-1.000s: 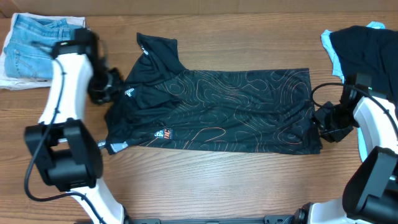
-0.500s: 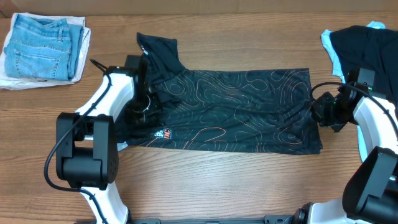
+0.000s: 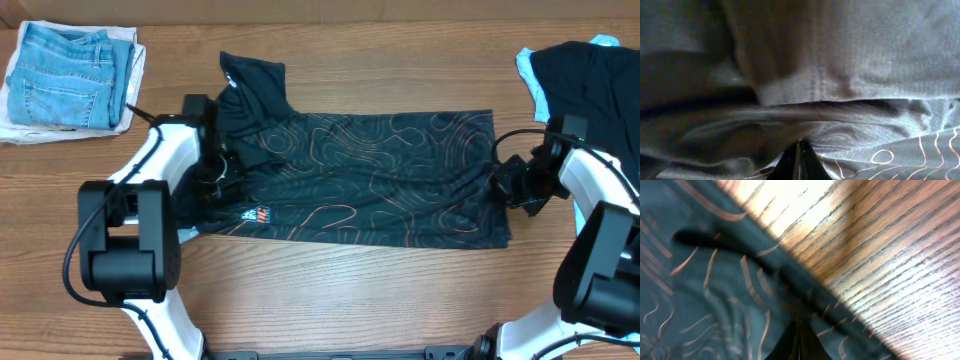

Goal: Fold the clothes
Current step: 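Release the jersey and lift both grippers away from it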

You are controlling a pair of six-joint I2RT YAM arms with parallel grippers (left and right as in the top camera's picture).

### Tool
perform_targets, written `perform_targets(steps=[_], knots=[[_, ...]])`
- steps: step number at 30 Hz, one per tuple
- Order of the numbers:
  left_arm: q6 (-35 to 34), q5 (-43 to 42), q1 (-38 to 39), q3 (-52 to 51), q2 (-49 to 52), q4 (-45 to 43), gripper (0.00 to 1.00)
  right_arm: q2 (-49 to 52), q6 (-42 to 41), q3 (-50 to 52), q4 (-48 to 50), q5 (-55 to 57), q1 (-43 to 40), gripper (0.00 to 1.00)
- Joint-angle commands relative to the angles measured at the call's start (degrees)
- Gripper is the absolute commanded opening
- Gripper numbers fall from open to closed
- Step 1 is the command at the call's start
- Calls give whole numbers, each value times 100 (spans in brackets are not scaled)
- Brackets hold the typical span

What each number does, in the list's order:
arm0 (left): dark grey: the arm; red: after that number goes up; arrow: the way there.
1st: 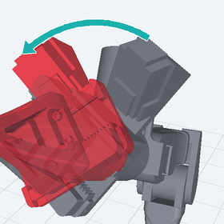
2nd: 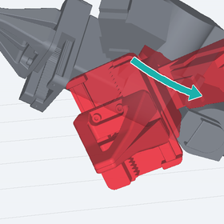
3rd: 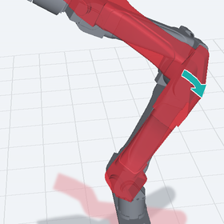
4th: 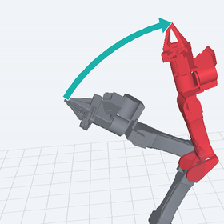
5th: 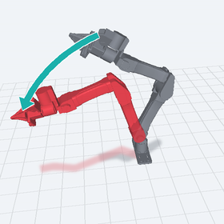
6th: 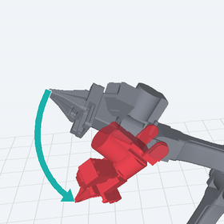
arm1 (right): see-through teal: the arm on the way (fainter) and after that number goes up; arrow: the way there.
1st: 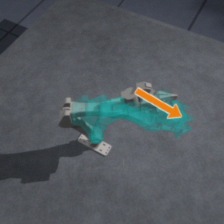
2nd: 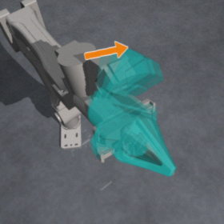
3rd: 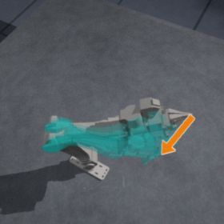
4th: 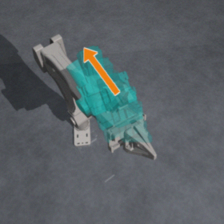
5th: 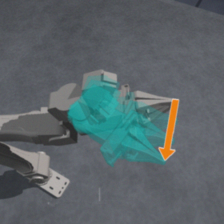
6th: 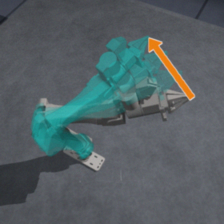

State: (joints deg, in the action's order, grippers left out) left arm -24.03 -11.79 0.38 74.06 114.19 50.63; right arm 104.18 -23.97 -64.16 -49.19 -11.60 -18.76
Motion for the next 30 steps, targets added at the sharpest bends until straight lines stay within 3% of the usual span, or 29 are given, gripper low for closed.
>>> perform_targets(steps=[1,11,16,30], knots=[[-83,472,-472,-57,269,-35,4,164,22,42,57,-7,-22,4],[50,341,-953,-57,269,-57,4,348,-22,39,79,-35,125,4],[52,339,-946,-57,269,-11,4,107,13,-98,-361,-184,175,4],[52,337,-946,-57,269,20,5,-350,380,-74,-205,-129,1163,5]])
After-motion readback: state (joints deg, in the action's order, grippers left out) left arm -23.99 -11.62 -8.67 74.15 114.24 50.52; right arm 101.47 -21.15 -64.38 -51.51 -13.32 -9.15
